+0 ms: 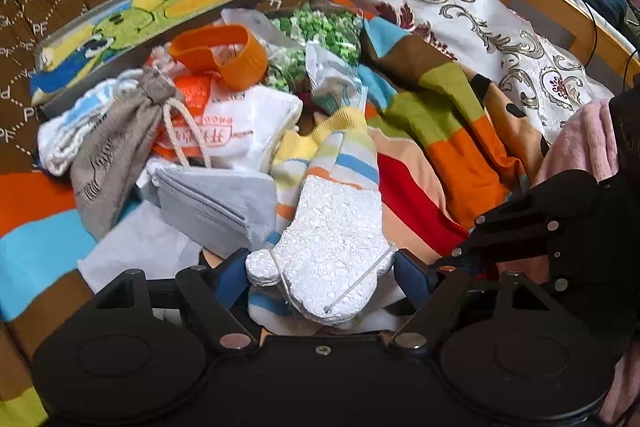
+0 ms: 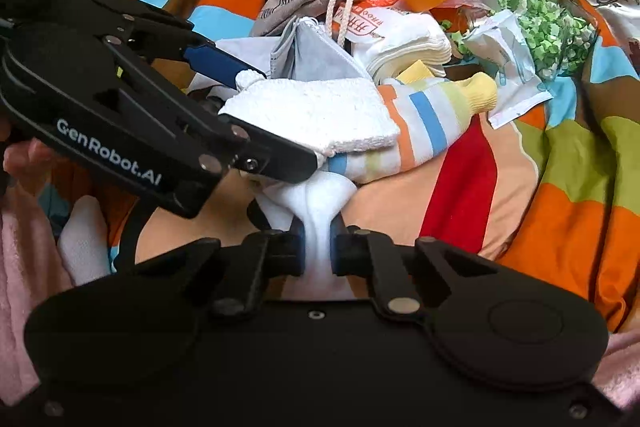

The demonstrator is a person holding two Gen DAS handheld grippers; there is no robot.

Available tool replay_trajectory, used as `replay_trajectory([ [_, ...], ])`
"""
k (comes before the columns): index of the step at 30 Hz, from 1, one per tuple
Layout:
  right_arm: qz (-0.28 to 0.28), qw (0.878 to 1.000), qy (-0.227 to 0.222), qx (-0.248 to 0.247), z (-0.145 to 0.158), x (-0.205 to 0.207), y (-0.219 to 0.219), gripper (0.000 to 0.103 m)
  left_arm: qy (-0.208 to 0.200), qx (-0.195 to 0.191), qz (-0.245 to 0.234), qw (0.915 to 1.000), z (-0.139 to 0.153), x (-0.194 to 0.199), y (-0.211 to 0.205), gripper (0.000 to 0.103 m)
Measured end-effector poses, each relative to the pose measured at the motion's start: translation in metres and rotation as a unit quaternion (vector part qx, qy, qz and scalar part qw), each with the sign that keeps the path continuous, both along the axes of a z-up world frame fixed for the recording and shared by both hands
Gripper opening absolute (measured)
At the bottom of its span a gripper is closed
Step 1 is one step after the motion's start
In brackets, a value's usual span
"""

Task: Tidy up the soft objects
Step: 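Carry the white sock with the right tool onto the cartoon tray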

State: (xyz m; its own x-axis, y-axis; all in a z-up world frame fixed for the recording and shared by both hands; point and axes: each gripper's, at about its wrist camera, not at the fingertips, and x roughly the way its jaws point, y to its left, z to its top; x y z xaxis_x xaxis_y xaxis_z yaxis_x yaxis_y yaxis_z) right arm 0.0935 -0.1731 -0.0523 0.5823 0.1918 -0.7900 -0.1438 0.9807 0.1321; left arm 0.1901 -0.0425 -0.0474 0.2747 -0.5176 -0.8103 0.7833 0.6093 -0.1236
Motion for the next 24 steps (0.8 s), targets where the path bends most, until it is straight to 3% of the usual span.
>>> replay_trajectory([
  [5, -0.011, 1.0, -0.025, 0.005, 0.005, -0.007, -0.004, 0.004, -0.024, -0.019, 0.011, 0.9995, 0.011, -0.002, 0.005, 0.078],
  [10, -0.036, 0.997, -0.062, 0.026, 0.013, -0.016, -0.016, 0.004, -0.045, -0.069, 0.046, 0.9955, 0.031, -0.002, 0.018, 0.078],
  [16, -0.061, 0.989, -0.117, 0.06, 0.024, -0.031, -0.033, 0.004, -0.062, -0.133, 0.101, 0.984, 0.05, 0.001, 0.036, 0.078],
  [20, -0.075, 0.981, -0.154, 0.091, 0.033, -0.04, -0.048, 0.004, -0.082, -0.155, 0.124, 0.9767, 0.057, 0.0, 0.041, 0.078],
  [24, -0.078, 0.976, -0.182, 0.086, 0.046, -0.038, -0.055, 0.004, -0.109, -0.172, 0.16, 0.9657, 0.063, 0.001, 0.046, 0.078],
])
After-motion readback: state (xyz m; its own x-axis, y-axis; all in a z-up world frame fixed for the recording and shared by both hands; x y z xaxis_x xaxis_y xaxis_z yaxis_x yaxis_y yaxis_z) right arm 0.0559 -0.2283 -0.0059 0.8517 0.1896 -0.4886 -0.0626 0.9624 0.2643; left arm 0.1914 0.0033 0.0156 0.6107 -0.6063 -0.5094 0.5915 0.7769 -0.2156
